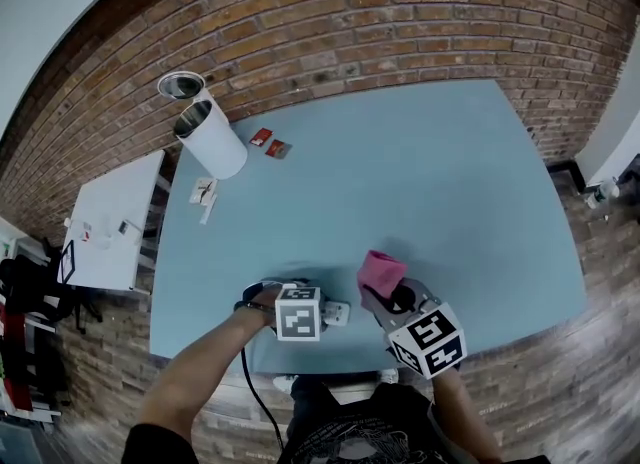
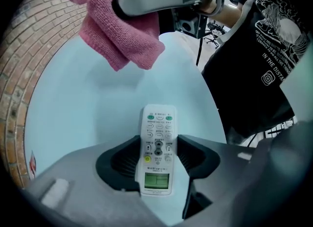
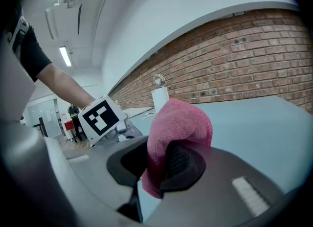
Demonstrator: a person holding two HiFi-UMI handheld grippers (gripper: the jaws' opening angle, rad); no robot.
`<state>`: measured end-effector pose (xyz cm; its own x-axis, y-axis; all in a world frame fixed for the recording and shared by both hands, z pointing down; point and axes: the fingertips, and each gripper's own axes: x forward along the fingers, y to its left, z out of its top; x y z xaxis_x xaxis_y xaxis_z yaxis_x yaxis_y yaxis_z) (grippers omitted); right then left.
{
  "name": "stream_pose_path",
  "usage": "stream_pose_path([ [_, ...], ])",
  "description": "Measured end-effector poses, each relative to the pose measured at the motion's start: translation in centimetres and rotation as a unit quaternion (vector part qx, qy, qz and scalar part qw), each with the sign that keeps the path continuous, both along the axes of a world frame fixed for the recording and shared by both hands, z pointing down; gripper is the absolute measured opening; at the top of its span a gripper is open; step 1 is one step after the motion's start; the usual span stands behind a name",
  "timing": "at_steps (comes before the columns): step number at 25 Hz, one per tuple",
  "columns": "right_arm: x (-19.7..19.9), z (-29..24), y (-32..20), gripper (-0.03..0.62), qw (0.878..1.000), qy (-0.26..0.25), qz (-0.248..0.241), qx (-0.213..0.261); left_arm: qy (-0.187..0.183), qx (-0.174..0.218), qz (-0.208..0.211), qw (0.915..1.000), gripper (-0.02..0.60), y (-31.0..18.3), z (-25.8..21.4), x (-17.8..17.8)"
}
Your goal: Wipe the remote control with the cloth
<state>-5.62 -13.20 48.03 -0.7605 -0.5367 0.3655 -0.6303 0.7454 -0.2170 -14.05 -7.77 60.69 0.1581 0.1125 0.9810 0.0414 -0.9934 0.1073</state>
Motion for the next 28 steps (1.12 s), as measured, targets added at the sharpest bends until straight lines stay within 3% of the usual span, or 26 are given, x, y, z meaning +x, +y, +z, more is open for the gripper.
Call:
stream_pose_path([
  [4,0.1,-0.2,-0.5,0.06,1.0,0.004,0.002,0.006,0.031,0.007,-0.039,0.9988,0.235,-0.2,-0.3,-0.1],
  [7,0.5,-0.7,-1.1,0.06,1.0,0.003,0.008,0.014,0.092,0.01,-0.092,0.9914,0.235,-1.3,-1.9,1.2],
  [10,0.3,-1.5,-1.7,0.06,1.0,-0.002,0.009,0.025,0.173,-0.02,-0.158,0.972,0.235,-1.9,-4.5,2.6],
  [13,0.1,-2.8,-2.3,0.06,0.999,-0.012,0.011,0.042,0.252,-0.066,-0.222,0.9397,0.235,-2.3,-6.8,3.5],
  [17,0.6,-4.9,-3.2,0.06,0.997,-0.026,0.024,0.075,0.353,-0.137,-0.291,0.8783,0.235,-2.9,-9.6,4.4],
  [19,0.7,-6.1,-3.5,0.06,0.994,-0.029,0.028,0.098,0.414,-0.182,-0.322,0.8316,0.235,-3.3,-11.4,5.0],
  [21,0.6,-7.3,-3.7,0.06,0.992,-0.029,0.027,0.121,0.476,-0.227,-0.353,0.773,0.235,-3.8,-13.5,5.5],
  [23,0.1,-8.6,-3.8,0.06,0.989,-0.027,0.017,0.145,0.522,-0.266,-0.37,0.7214,0.233,-4.1,-15.4,6.1],
  [28,-1.7,-10.9,-3.5,0.06,0.98,-0.02,-0.02,0.196,0.592,-0.33,-0.384,0.6276,0.233,-3.9,-18.0,6.9],
])
